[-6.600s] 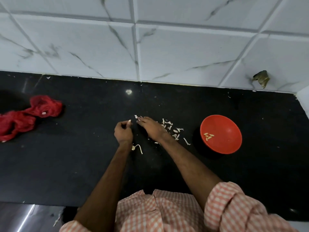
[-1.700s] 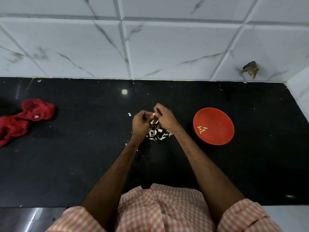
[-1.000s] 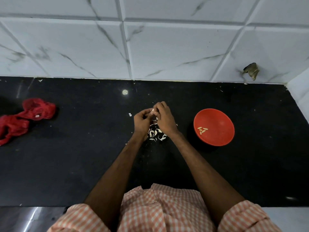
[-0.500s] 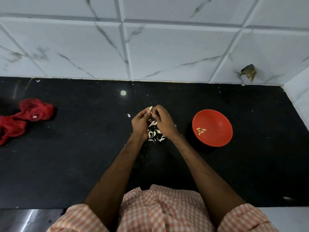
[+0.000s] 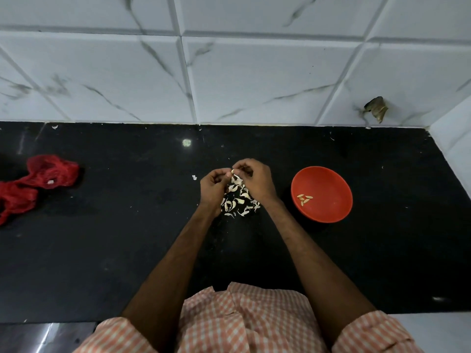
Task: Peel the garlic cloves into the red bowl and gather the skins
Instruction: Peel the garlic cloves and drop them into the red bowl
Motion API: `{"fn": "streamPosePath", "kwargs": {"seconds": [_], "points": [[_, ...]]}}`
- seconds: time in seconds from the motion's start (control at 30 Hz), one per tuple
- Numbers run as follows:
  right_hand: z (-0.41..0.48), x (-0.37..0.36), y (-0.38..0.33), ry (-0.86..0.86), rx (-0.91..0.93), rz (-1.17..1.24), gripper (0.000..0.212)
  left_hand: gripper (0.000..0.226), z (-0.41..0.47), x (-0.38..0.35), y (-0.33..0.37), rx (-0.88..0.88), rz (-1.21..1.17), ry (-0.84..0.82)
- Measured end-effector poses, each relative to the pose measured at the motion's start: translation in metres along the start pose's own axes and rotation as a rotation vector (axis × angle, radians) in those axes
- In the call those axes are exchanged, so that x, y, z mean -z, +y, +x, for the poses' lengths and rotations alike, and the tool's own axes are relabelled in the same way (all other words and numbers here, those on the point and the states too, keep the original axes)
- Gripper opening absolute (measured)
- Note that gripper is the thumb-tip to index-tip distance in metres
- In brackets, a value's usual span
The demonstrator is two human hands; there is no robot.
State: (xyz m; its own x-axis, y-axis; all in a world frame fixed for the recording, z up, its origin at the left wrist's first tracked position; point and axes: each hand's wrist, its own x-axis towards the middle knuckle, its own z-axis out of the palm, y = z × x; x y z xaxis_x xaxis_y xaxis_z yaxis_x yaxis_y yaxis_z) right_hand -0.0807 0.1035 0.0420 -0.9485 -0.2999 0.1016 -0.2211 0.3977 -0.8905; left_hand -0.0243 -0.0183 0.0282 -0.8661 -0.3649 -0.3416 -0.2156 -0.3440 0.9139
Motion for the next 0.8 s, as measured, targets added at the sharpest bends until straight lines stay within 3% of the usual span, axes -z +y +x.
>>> {"fn": "streamPosePath", "kwargs": {"seconds": [0.17,0.33,0.4,0.47,0.57,0.63,0.73,0.8], "points": [[0.000,-0.001,-0.002,-0.032,-0.185,0.103,0.004,0.018,-0.003,0.003,0.006,-0.053,-0.032,-0.053],[0.007,0.011,-0.021,-0.176,-0.701,0.659,0.014,0.021,-0.003,0.009,0.006,-0.149,-0.011,-0.187],[0.009,0.014,-0.024,-0.161,-0.805,0.759,0.014,0.021,-0.003,0.008,0.009,-0.142,-0.011,-0.207],[0.007,0.012,-0.024,-0.118,-0.798,0.743,0.012,0.020,-0.004,0.006,0.010,-0.120,-0.025,-0.189],[0.005,0.006,-0.021,-0.035,-0.639,0.527,0.004,0.012,-0.002,0.003,0.007,-0.040,0.016,-0.093],[0.006,0.002,-0.017,0.021,-0.555,0.428,0.004,0.005,0.003,0.000,0.002,-0.062,0.184,-0.038],[0.007,-0.002,-0.011,0.103,-0.454,0.286,0.012,0.017,0.005,-0.007,0.001,-0.193,0.535,-0.007],[0.006,-0.002,-0.010,0.130,-0.386,0.177,0.017,0.017,0.003,-0.010,0.004,-0.238,0.621,0.008]]}}
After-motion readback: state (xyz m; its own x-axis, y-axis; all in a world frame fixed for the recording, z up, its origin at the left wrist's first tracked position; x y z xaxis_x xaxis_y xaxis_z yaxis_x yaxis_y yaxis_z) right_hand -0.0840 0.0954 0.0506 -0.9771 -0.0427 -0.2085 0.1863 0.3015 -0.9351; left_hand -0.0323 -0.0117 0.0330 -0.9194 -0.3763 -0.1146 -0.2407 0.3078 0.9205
